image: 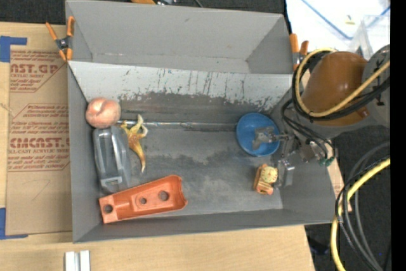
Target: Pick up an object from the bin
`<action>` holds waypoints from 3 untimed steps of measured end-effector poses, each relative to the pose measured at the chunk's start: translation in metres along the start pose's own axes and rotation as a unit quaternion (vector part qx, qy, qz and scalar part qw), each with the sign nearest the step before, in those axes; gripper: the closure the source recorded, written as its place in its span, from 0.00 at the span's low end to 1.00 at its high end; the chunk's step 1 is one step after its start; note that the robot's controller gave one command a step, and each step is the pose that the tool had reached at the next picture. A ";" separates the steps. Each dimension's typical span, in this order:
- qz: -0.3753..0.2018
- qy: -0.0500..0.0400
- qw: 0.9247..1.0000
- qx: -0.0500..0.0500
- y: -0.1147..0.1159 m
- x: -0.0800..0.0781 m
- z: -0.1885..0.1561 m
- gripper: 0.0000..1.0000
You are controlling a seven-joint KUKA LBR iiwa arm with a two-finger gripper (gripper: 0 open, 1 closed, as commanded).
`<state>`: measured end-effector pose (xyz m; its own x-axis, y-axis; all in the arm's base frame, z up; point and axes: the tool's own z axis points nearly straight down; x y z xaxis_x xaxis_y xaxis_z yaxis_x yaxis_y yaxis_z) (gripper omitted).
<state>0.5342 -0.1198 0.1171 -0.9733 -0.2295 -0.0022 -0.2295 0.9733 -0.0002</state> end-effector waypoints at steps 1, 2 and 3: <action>-0.089 0.000 0.996 0.000 -0.002 -0.010 0.044 0.00; -0.103 -0.004 0.995 0.003 -0.007 -0.006 0.042 1.00; -0.103 -0.004 0.995 0.003 -0.007 -0.006 0.042 1.00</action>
Offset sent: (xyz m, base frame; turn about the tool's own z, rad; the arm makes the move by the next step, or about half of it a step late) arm 0.0032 -0.0048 -0.0471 -0.2087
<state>0.5412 -0.1250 0.0751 -0.9058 -0.4235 -0.0103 -0.4235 0.9059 -0.0071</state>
